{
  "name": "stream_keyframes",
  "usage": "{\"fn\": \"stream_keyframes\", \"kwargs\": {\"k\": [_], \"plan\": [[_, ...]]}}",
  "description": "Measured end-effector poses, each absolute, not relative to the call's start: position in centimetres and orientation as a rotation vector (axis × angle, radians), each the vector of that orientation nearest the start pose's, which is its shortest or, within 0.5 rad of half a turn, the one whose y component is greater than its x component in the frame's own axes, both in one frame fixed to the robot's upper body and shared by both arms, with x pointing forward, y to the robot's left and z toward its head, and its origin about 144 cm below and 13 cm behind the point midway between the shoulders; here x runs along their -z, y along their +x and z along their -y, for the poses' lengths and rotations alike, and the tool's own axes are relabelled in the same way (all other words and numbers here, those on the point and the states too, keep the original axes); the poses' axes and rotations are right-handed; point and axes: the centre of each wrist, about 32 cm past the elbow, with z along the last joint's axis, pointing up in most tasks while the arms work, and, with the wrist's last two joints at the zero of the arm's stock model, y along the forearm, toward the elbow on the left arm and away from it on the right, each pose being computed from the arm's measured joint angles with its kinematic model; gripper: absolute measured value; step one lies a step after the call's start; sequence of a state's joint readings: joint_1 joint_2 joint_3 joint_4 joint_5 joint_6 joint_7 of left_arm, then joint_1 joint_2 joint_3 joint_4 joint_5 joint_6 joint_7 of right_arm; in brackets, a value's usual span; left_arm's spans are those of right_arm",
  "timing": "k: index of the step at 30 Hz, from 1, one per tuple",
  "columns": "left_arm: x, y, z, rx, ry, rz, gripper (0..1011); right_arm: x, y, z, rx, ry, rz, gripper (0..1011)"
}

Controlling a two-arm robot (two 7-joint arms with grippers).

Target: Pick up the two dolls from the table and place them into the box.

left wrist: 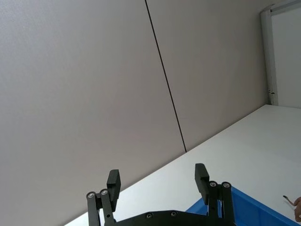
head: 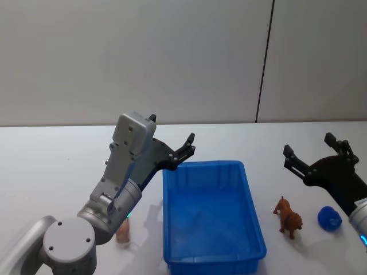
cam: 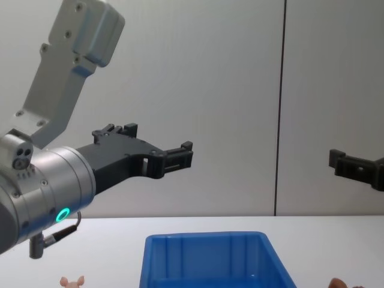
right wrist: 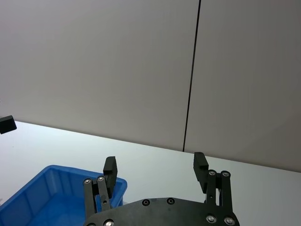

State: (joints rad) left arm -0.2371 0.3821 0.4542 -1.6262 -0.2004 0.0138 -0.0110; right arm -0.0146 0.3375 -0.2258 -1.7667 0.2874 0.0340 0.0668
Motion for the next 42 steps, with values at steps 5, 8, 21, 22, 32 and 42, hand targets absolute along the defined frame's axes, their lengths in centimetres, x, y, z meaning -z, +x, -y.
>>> {"fn": "stream_keyframes", "kwargs": {"k": [5, 8, 21, 22, 32, 42], "plan": [[-120.4, 49.2, -19.8, -1.124, 0.061, 0.268, 1000, -118.9, 44.3, 23.7, 1.229, 0.026, 0.075, 1001], [-120.4, 49.2, -19.8, -1.124, 0.061, 0.268, 1000, -118.9, 44.3, 23.7, 1.23, 0.026, 0.075, 1001], [-120.4, 49.2, -19.8, -1.124, 0.061, 0.268, 1001, -118.9, 44.4, 23.8, 1.23, 0.025, 0.075, 1001], [-120.4, 49.2, -19.8, -1.124, 0.061, 0.268, 1001, -118.8, 44.4, 23.8, 1.229, 0.024, 0.075, 1001], [-120.4, 49.2, -19.8, -1.124, 0.061, 0.268, 1000, -118.5, 44.6, 25.8, 1.227, -0.024, 0.059, 1001], [-120.4, 49.2, -19.8, -1.124, 0.061, 0.268, 1000, -117.8, 44.3, 27.9, 1.229, -0.123, 0.01, 1001]]}}
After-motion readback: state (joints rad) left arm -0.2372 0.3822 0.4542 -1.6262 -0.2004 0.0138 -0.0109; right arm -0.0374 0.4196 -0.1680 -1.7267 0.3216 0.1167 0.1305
